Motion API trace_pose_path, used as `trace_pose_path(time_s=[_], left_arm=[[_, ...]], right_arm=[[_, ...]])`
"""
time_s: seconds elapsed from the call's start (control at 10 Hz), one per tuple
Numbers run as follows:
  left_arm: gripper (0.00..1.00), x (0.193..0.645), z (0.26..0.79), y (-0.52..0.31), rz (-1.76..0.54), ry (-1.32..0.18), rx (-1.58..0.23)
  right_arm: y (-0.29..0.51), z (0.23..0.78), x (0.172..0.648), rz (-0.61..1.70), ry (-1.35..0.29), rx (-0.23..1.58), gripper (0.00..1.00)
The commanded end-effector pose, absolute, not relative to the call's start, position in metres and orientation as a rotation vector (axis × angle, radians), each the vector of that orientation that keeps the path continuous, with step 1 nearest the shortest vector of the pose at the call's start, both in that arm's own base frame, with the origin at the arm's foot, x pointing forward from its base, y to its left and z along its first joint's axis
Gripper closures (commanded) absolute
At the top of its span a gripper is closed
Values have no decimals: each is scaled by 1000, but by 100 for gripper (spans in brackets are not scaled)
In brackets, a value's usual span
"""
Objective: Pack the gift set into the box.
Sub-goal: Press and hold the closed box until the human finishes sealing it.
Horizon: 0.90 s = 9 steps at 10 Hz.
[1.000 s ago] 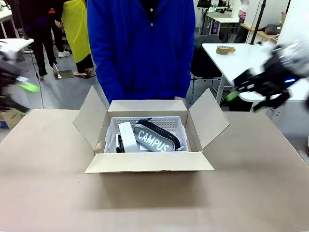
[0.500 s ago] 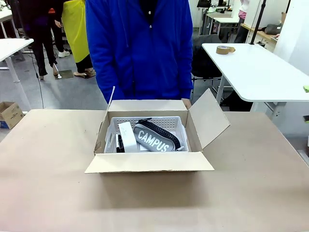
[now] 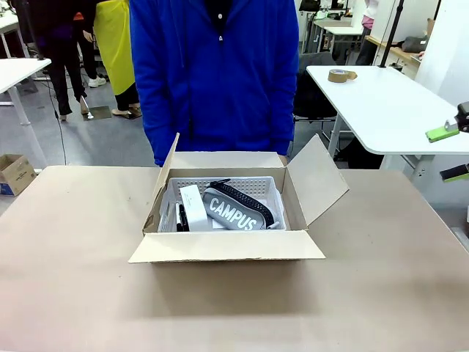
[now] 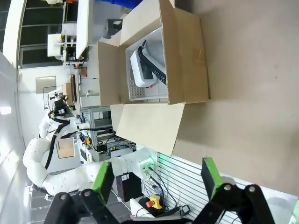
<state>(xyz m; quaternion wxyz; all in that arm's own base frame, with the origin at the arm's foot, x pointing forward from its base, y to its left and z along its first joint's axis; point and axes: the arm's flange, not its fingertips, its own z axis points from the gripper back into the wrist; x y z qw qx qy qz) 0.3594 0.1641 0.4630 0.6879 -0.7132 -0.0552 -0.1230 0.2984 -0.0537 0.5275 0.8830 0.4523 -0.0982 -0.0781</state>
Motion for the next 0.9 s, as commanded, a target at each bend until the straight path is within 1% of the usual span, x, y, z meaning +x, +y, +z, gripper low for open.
trace_pose_path(time_s=[0.0, 0.8], left_arm=[[0, 357, 453, 161, -276, -134, -1597], [0, 357, 453, 161, -276, -134, -1597]], right_arm=[[-58, 527, 298, -151, -232, 968, 0], [-58, 527, 298, -151, -232, 968, 0]])
